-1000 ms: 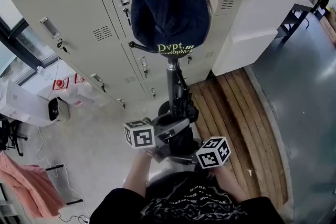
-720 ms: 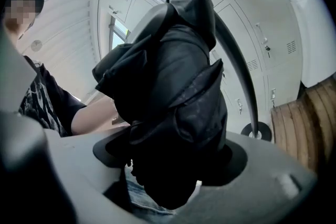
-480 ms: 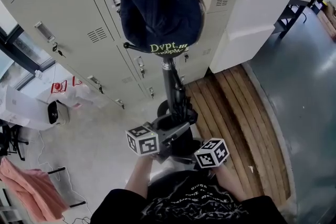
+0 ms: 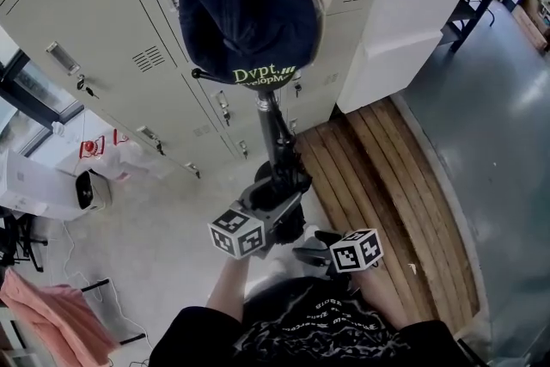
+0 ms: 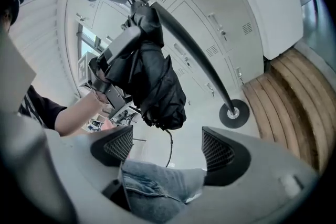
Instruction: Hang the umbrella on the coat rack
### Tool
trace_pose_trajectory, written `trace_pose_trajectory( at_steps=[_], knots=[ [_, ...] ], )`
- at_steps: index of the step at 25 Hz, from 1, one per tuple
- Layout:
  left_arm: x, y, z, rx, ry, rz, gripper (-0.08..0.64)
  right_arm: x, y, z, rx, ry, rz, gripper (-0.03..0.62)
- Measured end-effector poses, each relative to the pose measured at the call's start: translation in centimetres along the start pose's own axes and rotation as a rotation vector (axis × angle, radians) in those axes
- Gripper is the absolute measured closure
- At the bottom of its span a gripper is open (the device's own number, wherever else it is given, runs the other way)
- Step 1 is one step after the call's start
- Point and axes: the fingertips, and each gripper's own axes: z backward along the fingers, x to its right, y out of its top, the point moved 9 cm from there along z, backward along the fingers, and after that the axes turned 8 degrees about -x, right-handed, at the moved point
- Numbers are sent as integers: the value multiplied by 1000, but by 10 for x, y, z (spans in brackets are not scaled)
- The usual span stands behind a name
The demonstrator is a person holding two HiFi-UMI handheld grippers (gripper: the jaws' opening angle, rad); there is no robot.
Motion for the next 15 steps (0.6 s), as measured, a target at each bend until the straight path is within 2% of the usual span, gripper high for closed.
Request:
trace_pose_trajectory(
  at_steps=[8,12,15],
  knots=[
    [-7,-9,-12,-42,160,-115,296,2,-12,1,-8,-30,-21,195],
    [-13,-11,-19,-26,182,-128,296,2,-17,7,19,-56,-33,195],
    [-17,-16,-25,-57,204,-153,296,7,-17,5,38,-99,-61,195]
  ],
)
